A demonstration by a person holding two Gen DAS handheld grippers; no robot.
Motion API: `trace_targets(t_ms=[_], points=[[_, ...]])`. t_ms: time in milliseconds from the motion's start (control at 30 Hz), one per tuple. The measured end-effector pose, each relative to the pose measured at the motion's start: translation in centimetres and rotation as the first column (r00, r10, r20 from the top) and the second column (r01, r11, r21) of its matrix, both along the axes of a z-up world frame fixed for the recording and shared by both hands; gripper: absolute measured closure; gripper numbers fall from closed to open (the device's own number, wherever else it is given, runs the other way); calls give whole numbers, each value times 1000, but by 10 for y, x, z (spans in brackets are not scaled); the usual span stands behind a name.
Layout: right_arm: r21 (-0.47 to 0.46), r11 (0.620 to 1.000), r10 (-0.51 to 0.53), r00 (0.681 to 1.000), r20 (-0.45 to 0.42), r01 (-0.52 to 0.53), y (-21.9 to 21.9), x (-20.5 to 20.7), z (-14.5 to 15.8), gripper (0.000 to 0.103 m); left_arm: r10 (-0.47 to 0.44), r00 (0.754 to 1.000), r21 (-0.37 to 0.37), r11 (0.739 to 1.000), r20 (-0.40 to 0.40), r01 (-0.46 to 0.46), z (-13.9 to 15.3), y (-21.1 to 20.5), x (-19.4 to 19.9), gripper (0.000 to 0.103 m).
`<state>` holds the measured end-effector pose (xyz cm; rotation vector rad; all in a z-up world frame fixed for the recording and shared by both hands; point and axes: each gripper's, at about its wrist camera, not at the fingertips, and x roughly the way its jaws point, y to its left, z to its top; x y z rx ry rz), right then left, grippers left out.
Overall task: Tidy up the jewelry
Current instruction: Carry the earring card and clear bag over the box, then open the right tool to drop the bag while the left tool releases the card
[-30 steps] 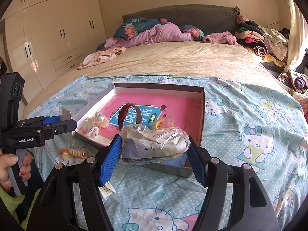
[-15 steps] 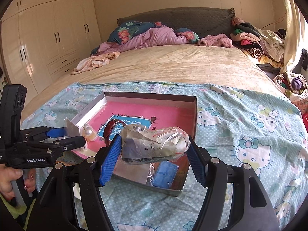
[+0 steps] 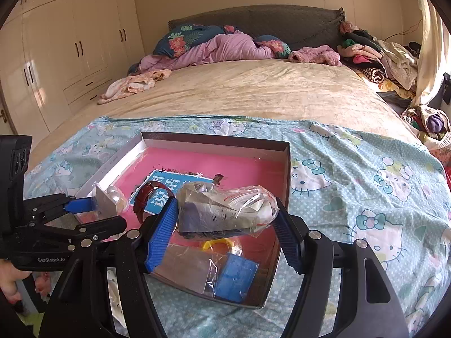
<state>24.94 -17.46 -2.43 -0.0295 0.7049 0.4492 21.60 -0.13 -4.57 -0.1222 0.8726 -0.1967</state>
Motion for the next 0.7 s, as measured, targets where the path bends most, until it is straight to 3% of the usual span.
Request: trace_targets(t_ms=[700], points=[[-70, 997, -42, 998, -50, 39, 7, 20, -31, 38, -9, 1000, -11, 1000, -20, 9, -12, 0, 14, 43]])
